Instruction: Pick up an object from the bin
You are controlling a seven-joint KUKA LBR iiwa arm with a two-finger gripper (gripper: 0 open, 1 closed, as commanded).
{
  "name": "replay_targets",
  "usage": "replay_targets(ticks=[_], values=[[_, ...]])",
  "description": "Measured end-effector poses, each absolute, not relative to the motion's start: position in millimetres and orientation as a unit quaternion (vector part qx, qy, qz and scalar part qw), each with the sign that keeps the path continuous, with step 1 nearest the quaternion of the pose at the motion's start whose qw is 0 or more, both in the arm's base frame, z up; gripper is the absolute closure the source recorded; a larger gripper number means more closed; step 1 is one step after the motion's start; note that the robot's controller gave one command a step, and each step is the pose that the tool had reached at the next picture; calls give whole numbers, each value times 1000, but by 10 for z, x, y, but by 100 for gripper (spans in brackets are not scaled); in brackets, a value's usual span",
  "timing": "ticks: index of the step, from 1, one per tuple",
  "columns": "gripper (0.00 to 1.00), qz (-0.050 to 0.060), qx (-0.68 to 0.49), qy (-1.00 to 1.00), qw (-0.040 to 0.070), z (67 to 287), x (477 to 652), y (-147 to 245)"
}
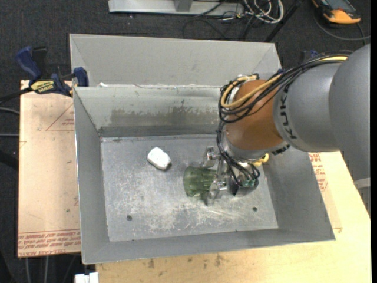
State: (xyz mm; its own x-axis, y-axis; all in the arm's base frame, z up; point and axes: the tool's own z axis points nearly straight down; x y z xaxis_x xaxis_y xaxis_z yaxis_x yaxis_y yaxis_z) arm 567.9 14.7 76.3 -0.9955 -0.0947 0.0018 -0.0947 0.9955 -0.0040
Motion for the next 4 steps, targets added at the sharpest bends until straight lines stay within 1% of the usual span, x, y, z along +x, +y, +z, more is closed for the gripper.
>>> replay_targets(ticks=[2, 3, 4], values=[[100, 2, 47, -999, 1, 785, 5674, 148], [100, 0, 47, -999, -1, 819, 5678, 156], [100, 0, 48, -999, 1, 873, 5663, 162]])
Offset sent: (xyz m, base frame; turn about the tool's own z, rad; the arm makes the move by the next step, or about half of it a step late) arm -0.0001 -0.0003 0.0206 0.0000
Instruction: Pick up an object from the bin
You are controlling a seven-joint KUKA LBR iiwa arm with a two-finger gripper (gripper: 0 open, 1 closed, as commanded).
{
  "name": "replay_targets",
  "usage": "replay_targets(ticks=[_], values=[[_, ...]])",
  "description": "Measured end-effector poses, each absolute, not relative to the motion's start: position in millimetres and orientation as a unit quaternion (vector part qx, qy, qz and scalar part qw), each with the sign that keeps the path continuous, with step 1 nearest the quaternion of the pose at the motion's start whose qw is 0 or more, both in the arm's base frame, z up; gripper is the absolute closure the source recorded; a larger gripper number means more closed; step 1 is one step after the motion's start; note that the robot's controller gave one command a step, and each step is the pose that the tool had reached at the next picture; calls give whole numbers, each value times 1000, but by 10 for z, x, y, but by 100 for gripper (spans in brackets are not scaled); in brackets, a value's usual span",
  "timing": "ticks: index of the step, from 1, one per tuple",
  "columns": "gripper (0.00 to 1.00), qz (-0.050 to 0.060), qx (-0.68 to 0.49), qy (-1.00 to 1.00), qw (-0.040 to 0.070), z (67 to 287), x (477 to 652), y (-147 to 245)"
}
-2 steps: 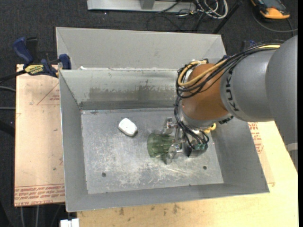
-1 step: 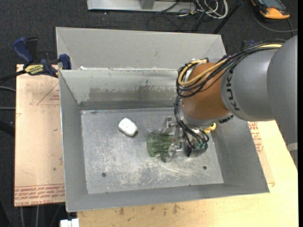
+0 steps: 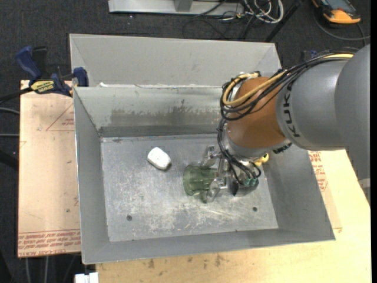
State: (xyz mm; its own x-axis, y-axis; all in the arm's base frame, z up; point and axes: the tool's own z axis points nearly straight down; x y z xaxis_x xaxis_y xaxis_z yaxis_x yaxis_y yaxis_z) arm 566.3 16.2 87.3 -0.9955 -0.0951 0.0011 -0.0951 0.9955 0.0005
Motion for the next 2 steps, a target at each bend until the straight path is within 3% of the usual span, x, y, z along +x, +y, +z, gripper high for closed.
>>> replay_targets(ticks=[2], values=[[100, 0, 48, -999, 1, 1153, 5664, 166]])
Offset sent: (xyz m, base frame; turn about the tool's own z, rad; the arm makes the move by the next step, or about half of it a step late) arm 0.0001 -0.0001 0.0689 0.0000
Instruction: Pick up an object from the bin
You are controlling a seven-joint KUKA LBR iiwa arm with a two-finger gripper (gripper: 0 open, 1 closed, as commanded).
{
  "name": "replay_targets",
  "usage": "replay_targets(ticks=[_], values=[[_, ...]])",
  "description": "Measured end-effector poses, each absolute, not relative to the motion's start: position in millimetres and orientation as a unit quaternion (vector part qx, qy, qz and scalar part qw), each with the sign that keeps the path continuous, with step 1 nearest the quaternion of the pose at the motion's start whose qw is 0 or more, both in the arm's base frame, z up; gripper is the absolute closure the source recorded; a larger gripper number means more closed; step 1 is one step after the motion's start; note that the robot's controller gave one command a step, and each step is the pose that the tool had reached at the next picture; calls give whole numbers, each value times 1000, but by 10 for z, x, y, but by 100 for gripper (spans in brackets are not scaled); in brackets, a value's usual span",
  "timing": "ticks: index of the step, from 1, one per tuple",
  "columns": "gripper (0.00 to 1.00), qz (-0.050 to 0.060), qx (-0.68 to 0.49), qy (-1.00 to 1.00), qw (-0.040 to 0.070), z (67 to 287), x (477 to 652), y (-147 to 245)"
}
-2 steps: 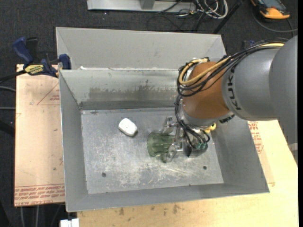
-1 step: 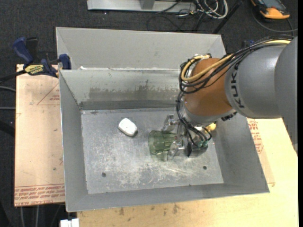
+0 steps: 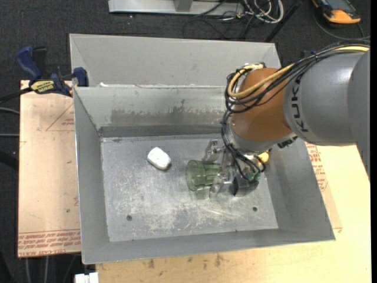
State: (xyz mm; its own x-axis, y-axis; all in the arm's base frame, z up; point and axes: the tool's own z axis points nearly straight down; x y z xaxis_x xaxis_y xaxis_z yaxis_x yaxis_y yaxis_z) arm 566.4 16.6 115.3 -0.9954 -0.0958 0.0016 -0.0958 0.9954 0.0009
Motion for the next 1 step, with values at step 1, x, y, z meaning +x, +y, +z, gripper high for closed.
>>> replay_targets(ticks=[1], values=[[100, 0, 48, -999, 1, 1317, 5665, 167]])
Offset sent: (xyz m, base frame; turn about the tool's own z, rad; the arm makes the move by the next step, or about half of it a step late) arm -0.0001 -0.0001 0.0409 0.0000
